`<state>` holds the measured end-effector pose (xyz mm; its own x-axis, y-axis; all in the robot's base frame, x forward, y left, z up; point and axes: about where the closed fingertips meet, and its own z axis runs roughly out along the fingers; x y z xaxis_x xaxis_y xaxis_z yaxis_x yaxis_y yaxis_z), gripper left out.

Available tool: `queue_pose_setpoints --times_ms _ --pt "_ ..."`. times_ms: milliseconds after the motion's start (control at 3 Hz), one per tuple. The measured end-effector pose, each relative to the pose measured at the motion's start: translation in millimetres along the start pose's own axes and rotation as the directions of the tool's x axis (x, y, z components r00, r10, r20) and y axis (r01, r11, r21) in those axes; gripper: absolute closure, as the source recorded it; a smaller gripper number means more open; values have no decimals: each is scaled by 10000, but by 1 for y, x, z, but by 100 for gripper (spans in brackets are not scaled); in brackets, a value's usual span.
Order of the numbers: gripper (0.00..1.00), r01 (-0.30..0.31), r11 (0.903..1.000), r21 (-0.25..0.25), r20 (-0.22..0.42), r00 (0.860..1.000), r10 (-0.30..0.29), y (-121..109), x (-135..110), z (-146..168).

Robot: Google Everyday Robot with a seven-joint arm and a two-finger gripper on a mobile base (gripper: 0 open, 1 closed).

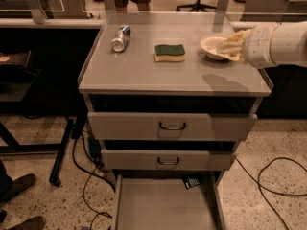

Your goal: Pick rxbar blueberry from bottom drawer and place on counter

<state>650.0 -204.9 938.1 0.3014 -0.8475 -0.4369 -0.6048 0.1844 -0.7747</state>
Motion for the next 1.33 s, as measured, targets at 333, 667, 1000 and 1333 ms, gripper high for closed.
queue_pose_setpoints --times_ms 333,667,1000,1333 --pt "100 -710 9974 99 -1592 9846 717 22 60 -35" --pt "100 -1798 9826 461 -3822 9056 1837 63 144 -107" --pt "100 -3038 9442 1274 -6126 7246 3158 133 228 -217" --pt "82 -3666 9171 1565 -6325 6760 3782 153 241 -224"
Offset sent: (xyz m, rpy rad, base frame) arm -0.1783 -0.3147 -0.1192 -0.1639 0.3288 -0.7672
